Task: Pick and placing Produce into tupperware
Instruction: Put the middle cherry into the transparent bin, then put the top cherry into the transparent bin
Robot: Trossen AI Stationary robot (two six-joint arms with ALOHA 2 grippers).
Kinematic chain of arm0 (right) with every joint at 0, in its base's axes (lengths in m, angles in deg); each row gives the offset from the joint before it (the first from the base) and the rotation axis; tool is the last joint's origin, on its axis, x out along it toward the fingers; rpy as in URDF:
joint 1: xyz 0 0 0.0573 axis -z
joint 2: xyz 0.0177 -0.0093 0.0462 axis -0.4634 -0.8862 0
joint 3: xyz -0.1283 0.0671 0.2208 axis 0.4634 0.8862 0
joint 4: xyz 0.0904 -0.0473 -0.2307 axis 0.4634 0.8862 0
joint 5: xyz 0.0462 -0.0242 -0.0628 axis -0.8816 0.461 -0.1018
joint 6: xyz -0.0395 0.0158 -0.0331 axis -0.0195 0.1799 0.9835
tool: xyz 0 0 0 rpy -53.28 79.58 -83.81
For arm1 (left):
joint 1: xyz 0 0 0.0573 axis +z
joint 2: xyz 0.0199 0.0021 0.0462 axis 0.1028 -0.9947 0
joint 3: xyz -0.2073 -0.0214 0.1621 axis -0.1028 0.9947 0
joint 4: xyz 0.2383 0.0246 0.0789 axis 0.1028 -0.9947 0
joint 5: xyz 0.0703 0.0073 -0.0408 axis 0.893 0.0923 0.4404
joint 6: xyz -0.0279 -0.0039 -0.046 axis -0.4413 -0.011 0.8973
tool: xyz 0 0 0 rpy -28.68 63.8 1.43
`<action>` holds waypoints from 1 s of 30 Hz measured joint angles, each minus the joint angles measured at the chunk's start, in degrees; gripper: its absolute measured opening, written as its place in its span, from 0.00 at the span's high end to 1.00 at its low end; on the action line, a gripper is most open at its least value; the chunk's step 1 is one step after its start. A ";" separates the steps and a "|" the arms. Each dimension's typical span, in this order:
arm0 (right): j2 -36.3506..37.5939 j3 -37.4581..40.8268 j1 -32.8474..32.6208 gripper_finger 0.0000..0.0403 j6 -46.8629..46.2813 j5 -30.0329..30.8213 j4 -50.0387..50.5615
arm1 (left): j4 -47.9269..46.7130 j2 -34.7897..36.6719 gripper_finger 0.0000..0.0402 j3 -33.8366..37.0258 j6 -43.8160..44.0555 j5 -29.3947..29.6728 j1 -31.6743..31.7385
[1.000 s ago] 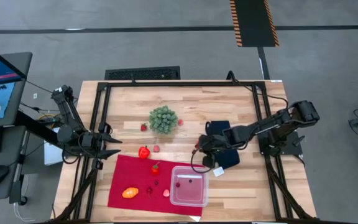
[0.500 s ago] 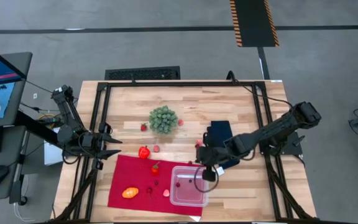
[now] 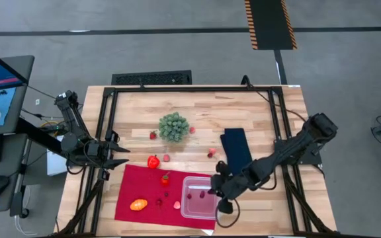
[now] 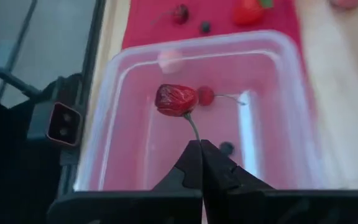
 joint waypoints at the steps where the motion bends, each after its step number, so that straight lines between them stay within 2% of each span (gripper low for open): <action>1: -0.87 -0.02 0.05 0.97 -0.54 -0.52 -0.15 | 0.00 0.00 0.65 0.00 0.08 -0.02 -0.02; 7: -3.87 0.00 0.72 0.96 -2.78 -1.84 -0.16 | 0.04 0.00 0.65 0.00 0.10 0.00 -0.01; 18: -4.00 0.00 2.07 0.94 -2.44 -2.64 0.67 | -0.33 0.00 0.65 0.00 0.10 0.02 0.00; 30: -4.00 0.00 3.56 0.84 -2.74 -3.93 0.26 | -0.35 0.00 0.65 0.00 0.13 0.00 -0.02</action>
